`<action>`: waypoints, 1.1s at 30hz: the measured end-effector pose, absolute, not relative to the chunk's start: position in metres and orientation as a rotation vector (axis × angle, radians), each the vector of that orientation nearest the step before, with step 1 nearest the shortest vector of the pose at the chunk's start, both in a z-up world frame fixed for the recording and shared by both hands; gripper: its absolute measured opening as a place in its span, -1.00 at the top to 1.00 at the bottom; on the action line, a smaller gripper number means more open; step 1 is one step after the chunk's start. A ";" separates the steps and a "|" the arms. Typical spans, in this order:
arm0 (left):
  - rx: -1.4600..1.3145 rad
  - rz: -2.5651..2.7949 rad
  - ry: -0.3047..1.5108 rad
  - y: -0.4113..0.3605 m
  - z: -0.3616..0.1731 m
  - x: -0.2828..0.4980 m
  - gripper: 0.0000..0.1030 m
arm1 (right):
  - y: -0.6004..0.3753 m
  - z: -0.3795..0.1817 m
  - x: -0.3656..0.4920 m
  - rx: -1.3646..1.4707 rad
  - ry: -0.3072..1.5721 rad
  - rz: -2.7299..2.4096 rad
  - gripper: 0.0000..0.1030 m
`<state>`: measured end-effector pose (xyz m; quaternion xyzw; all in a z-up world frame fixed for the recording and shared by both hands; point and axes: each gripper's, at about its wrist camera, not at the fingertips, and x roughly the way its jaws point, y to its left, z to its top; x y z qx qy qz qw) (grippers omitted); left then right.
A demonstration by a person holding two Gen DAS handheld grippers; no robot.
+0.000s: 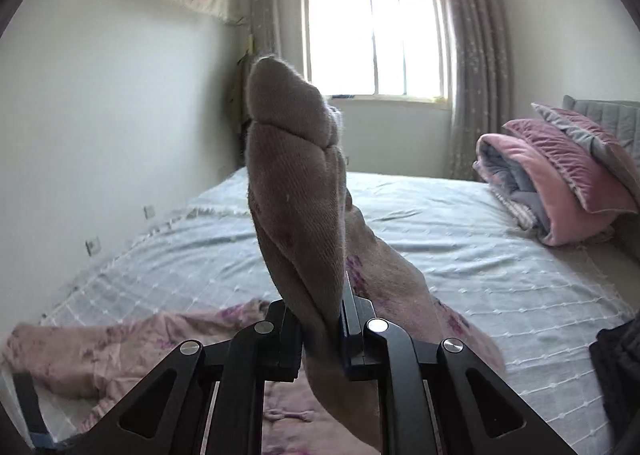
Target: Fold large clothes
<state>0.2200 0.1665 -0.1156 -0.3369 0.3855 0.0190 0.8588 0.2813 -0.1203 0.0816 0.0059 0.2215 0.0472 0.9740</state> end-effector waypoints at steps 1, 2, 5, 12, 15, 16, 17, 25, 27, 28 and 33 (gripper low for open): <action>-0.728 0.046 0.809 0.174 -0.118 0.221 -0.48 | -0.100 0.060 0.290 0.007 0.498 0.120 0.64; -0.750 0.048 0.808 0.180 -0.120 0.221 -0.48 | -0.081 0.032 0.298 -0.003 0.570 0.154 0.63; -0.829 0.051 0.795 0.199 -0.125 0.218 -0.48 | -0.029 -0.057 0.297 -0.131 0.844 0.278 0.59; -0.841 0.051 0.791 0.205 -0.125 0.218 -0.48 | -0.030 -0.074 0.249 -0.257 0.860 0.463 -0.11; -0.839 0.012 0.798 0.198 -0.123 0.220 -0.48 | -0.053 -0.030 0.234 -0.133 0.810 0.544 -0.16; -0.837 0.000 0.797 0.195 -0.120 0.220 -0.48 | -0.059 -0.022 0.231 -0.123 0.792 0.523 -0.16; -0.829 -0.008 0.797 0.192 -0.117 0.224 -0.48 | -0.082 -0.016 0.229 -0.104 0.783 0.473 -0.16; -0.458 -0.021 0.976 0.113 -0.117 0.302 -0.48 | -0.258 -0.034 0.242 0.039 0.854 0.127 -0.16; -0.370 0.024 1.035 0.098 -0.137 0.318 -0.48 | -0.283 -0.038 0.232 0.041 0.855 0.114 -0.16; -0.340 0.056 1.075 0.093 -0.149 0.325 -0.47 | -0.290 -0.037 0.228 0.039 0.851 0.115 -0.16; -0.245 0.097 0.979 0.087 -0.138 0.320 0.60 | -0.290 -0.046 0.236 -0.023 0.832 0.142 -0.15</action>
